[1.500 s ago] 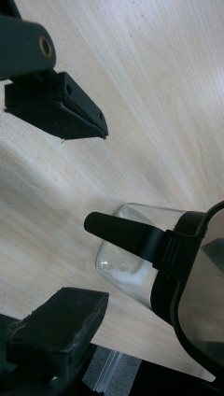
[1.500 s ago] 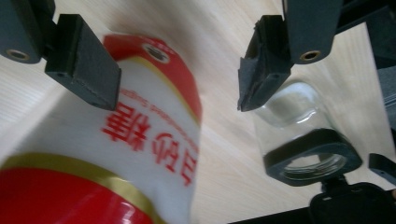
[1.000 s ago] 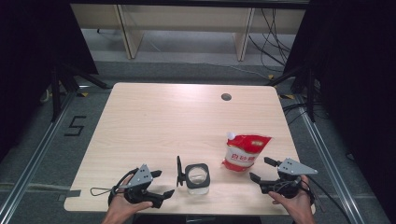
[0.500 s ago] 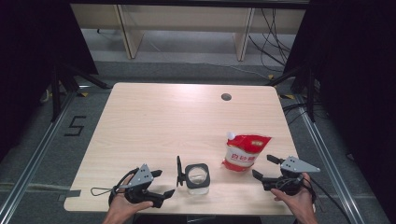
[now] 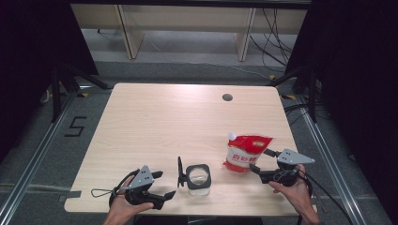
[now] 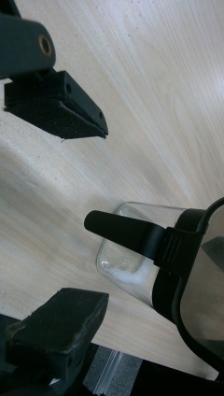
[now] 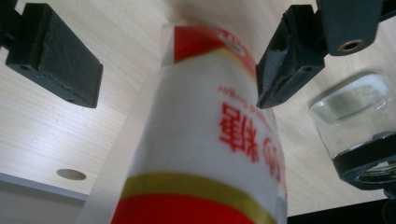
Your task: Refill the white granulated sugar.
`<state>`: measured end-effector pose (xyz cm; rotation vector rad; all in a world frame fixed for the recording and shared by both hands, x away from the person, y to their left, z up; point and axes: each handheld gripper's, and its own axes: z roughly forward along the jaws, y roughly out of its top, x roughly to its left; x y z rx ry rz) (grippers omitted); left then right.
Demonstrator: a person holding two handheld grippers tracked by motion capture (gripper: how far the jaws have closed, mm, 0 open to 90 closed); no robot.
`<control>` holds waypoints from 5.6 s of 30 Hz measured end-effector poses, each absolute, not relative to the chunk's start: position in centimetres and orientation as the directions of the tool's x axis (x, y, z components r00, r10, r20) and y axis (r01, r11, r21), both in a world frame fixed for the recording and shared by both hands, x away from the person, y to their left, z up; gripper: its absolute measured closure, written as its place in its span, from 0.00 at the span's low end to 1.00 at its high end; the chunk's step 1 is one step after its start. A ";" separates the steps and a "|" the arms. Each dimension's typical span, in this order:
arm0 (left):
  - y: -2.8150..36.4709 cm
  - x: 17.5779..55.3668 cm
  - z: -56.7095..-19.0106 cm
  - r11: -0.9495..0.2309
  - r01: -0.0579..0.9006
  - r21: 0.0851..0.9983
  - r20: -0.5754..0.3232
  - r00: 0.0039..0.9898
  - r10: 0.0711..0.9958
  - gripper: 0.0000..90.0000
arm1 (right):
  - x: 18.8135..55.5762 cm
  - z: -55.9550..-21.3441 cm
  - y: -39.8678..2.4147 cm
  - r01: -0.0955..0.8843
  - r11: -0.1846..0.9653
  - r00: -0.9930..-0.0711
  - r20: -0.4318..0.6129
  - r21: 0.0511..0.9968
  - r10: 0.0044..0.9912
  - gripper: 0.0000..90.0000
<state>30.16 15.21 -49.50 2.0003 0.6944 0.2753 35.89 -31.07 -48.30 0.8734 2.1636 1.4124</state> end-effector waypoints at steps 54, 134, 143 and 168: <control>15.2 30.1 -49.4 -0.360 0.346 0.866 -0.092 0.820 0.565 0.18 | 36.4 -49.0 -28.2 0.238 0.276 -0.801 0.028 0.931 0.598 0.37; 15.3 30.2 -49.4 -0.360 0.345 0.867 -0.094 0.823 0.561 0.18 | 37.9 -50.6 -25.1 0.105 0.441 -0.820 -0.174 0.891 0.545 0.40; 15.7 30.2 -49.2 -0.362 0.335 0.870 -0.084 0.823 0.562 0.18 | 36.8 -50.3 -24.4 0.060 0.475 -0.806 -0.237 0.878 0.542 0.42; 15.9 30.2 -49.3 -0.336 0.367 0.867 -0.110 0.801 0.589 0.18 | 30.5 -46.3 -25.2 -0.147 0.706 -0.678 -0.590 0.693 0.438 0.42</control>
